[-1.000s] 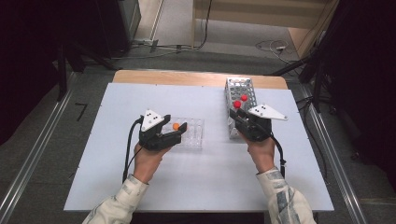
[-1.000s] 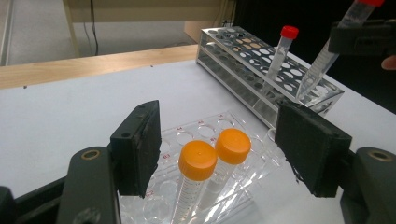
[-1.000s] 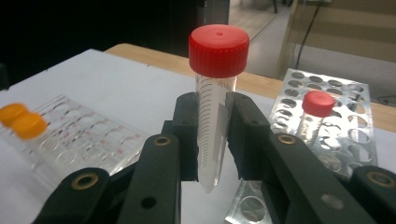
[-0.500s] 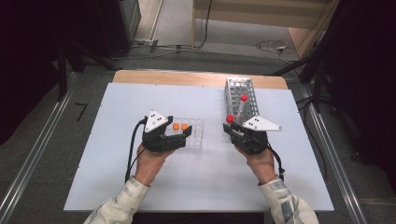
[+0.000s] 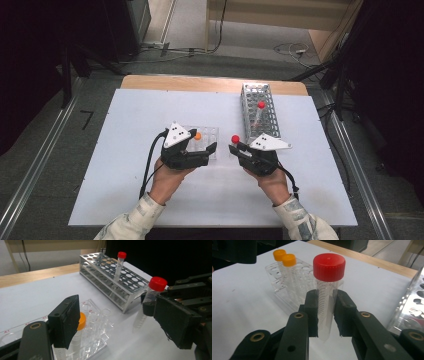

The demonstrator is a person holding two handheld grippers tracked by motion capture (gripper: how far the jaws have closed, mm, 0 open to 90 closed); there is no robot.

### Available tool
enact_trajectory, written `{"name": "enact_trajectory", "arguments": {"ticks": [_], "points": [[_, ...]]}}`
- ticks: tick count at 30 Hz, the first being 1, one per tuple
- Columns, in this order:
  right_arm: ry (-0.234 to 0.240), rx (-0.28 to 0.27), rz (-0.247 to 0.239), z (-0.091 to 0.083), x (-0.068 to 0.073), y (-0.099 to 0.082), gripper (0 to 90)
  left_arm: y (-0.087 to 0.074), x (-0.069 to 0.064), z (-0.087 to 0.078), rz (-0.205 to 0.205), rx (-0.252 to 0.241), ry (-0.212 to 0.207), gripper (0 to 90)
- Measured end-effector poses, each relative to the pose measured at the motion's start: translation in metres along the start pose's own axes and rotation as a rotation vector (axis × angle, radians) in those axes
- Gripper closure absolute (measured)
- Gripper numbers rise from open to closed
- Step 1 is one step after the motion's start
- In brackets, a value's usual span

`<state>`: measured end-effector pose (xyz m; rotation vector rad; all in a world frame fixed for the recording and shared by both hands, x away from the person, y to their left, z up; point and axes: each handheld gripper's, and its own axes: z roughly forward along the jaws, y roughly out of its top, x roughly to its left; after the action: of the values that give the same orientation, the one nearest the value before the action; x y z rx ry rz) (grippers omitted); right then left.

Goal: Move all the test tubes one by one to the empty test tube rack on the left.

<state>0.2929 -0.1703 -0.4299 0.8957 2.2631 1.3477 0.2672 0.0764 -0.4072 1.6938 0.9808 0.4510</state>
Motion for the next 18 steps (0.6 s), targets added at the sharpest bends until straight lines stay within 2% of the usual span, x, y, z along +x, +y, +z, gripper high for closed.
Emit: {"name": "enact_trajectory", "arguments": {"ticks": [7,13,18], "points": [[0.045,0.008,-0.009,0.006,0.01,-0.003,71.4,-0.002,-0.008,0.002,0.022,0.012,-0.043,27.3],[0.081,0.012,-0.015,0.011,0.021,-0.004,71.4,-0.003,-0.016,0.004,0.034,0.025,-0.098,39.2],[0.11,0.011,-0.038,0.016,0.032,-0.004,71.4,-0.006,-0.016,0.007,0.036,0.031,-0.115,51.0]]}}
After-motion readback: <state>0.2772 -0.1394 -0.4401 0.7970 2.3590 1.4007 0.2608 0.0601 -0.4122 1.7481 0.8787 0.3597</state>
